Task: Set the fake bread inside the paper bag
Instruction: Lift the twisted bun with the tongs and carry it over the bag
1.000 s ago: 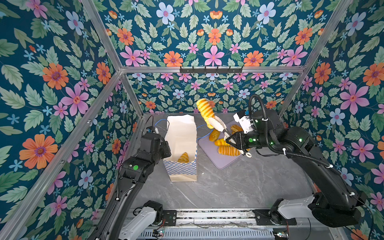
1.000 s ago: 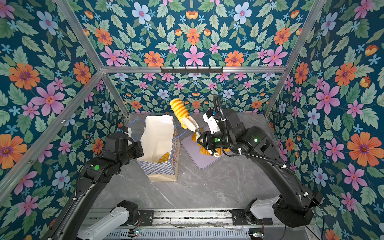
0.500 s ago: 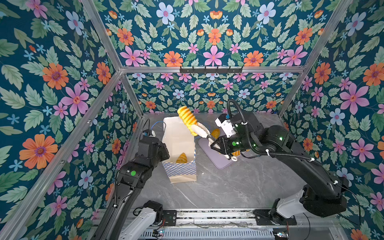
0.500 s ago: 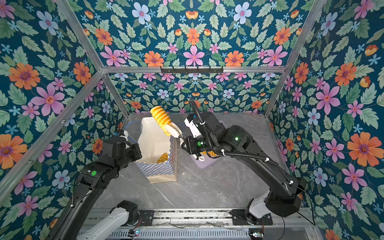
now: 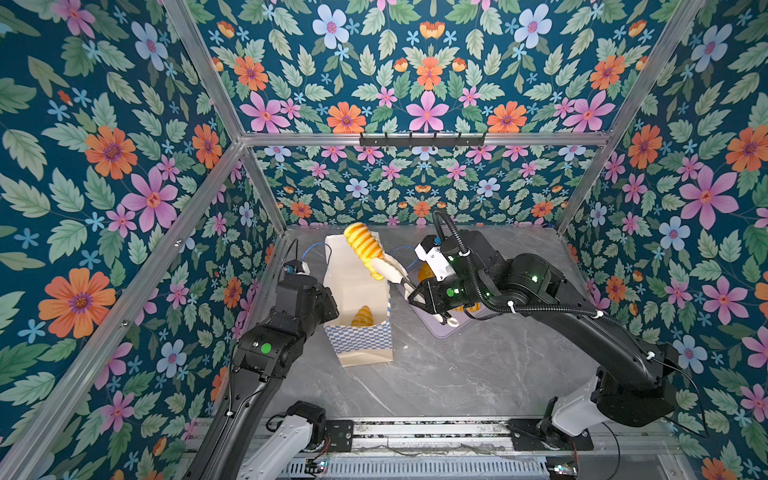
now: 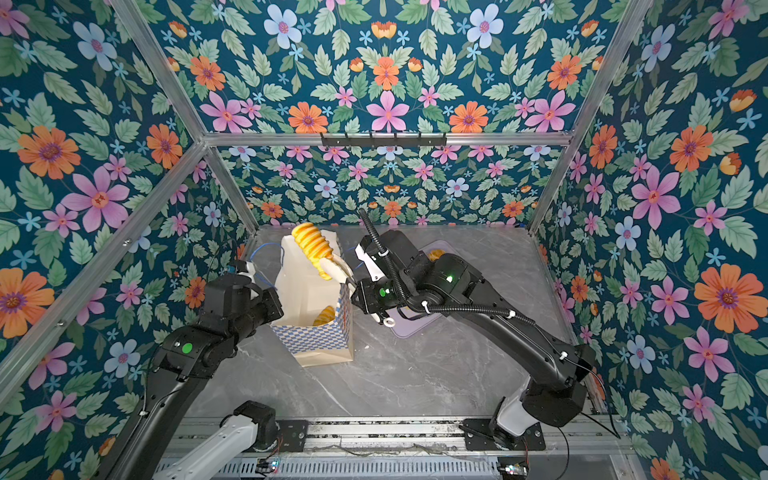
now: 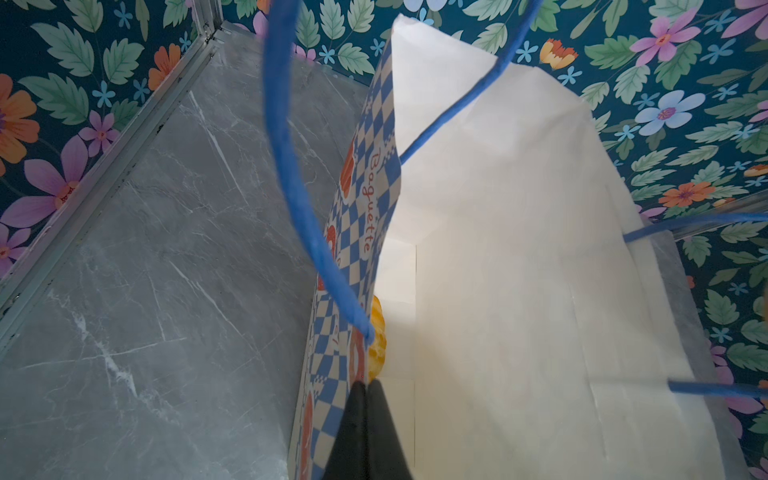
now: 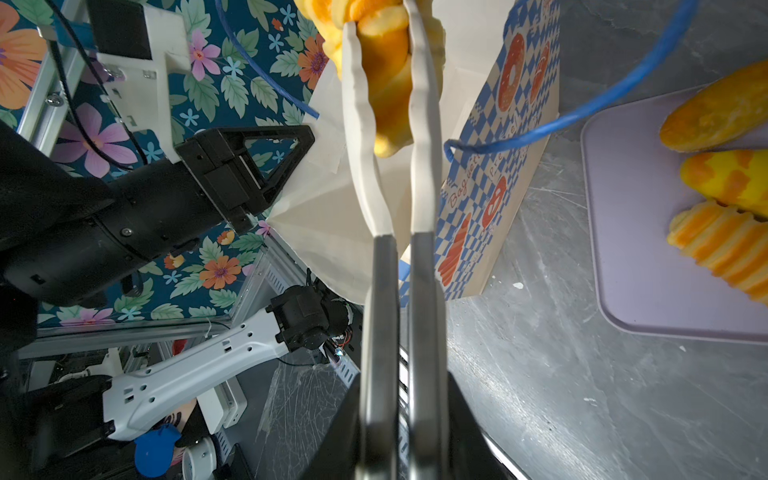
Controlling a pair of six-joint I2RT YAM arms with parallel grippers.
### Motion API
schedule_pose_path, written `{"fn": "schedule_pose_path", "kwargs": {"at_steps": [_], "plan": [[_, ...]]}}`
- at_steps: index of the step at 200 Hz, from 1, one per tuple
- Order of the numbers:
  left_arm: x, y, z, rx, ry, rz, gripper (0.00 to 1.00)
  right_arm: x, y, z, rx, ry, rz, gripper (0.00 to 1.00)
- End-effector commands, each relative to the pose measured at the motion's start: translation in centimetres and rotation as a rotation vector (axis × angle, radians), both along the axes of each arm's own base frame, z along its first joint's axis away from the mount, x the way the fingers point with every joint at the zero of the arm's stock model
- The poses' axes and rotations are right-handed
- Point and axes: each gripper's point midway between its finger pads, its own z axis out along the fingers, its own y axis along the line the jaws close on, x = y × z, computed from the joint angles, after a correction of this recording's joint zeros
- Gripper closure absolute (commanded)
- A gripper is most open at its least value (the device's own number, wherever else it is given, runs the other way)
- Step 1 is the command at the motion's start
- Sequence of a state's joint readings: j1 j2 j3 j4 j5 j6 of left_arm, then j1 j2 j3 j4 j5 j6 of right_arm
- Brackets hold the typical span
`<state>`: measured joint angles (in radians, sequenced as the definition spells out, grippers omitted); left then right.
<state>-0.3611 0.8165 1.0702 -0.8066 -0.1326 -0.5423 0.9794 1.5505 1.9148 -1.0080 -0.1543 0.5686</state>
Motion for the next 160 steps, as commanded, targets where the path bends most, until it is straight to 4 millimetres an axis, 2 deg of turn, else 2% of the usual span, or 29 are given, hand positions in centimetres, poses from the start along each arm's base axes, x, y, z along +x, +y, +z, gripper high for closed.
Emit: {"fn": "schedule_pose_path", "kwargs": {"at_steps": [1,87,160], "plan": [[0.4,0.0,0.6,-0.001,-0.028,0.005,1.00,0.3,0.8,0.3,0.026,-0.009,-0.003,0.73],[0.5,0.0,0.5,0.000,-0.026,0.006,1.00,0.3,1.5,-2.5,-0.049,0.033,0.011,0.70],[0.6,-0.1,0.6,0.000,-0.028,0.004,1.00,0.4,1.4,-3.3,-0.076,0.033,0.010,0.65]]}}
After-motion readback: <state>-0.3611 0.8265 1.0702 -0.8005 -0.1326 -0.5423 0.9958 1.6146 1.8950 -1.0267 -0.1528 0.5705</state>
